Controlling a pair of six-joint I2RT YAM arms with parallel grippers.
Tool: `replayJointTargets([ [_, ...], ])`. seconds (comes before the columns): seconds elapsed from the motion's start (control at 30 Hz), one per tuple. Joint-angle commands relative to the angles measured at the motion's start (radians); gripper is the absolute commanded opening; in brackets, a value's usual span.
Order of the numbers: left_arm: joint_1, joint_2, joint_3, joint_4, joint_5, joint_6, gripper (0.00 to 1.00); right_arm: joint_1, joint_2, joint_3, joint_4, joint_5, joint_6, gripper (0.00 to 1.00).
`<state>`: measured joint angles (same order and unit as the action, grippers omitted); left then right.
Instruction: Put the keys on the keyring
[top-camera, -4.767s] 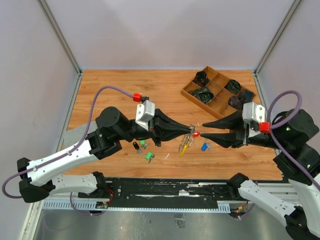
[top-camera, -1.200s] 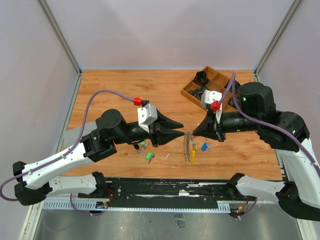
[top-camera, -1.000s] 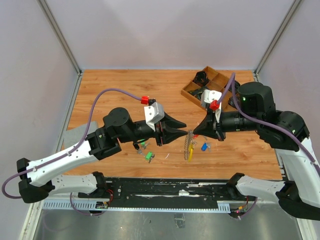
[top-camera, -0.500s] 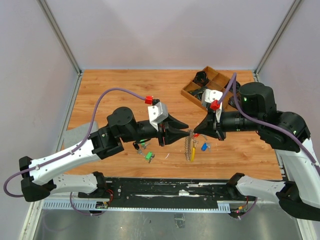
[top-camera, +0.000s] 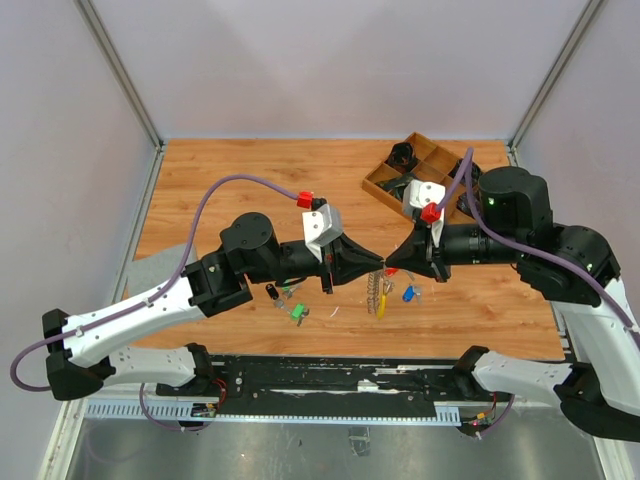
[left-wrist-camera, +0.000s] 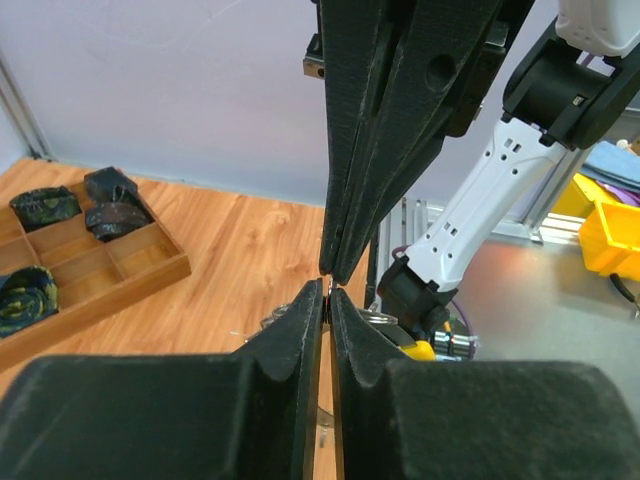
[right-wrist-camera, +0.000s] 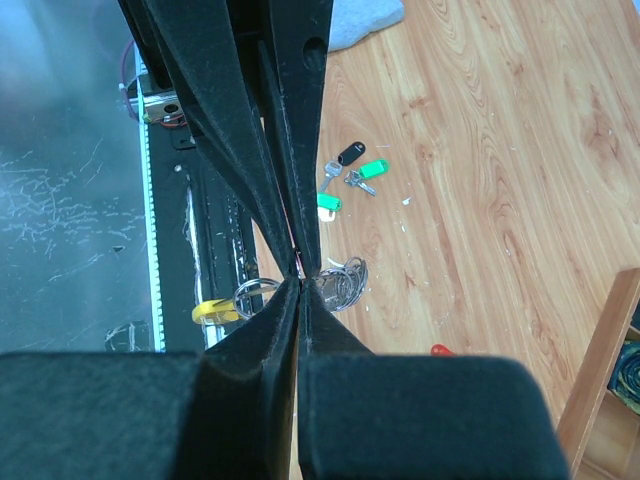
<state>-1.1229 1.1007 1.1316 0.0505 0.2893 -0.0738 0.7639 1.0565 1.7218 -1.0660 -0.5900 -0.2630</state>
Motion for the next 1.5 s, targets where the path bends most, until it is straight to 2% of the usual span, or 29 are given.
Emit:
replayJointTargets([
  [0.0,-0.009,0.006,0.038,0.032,0.015,0.003,0.10,0.021,-0.014,-0.007,0.041,0.003,0.016,0.00],
  [0.13,-0.009,0.008,0.039,0.029,0.020,0.005,0.01,0.022,-0.014,-0.008,0.044,0.005,0.018,0.00],
  [0.4,-0.010,-0.027,0.026,0.033,-0.010,0.030,0.00,0.023,-0.052,-0.033,0.107,-0.003,0.035,0.01],
  [0.5,-0.009,-0.049,0.024,0.032,-0.025,0.039,0.01,0.023,-0.080,-0.050,0.151,0.017,0.053,0.24],
  [0.57,-0.009,-0.053,0.029,0.016,-0.034,0.048,0.01,0.022,-0.107,-0.067,0.186,0.055,0.071,0.32],
  [0.77,-0.010,-0.066,0.020,-0.008,-0.104,0.054,0.00,0.023,-0.190,-0.145,0.265,0.204,0.151,0.39],
  [0.93,-0.009,-0.078,0.015,-0.051,-0.173,0.066,0.01,0.021,-0.182,-0.201,0.194,0.483,0.267,0.42],
  [1.0,-0.008,-0.099,-0.007,-0.047,-0.213,0.059,0.00,0.009,-0.166,-0.238,0.161,0.539,0.326,0.42],
  [1.1,0.001,-0.118,-0.019,-0.068,-0.259,0.054,0.01,-0.054,-0.151,-0.322,0.152,0.519,0.409,0.43],
  [1.27,0.011,-0.118,-0.020,-0.097,-0.267,0.038,0.00,-0.284,-0.103,-0.530,0.153,0.324,0.478,0.46],
  [1.33,0.012,-0.111,-0.018,-0.103,-0.267,0.033,0.01,-0.332,-0.074,-0.610,0.161,0.343,0.476,0.45],
  [1.47,0.013,-0.108,-0.014,-0.110,-0.285,0.029,0.00,-0.342,0.020,-0.724,0.200,0.488,0.442,0.45],
])
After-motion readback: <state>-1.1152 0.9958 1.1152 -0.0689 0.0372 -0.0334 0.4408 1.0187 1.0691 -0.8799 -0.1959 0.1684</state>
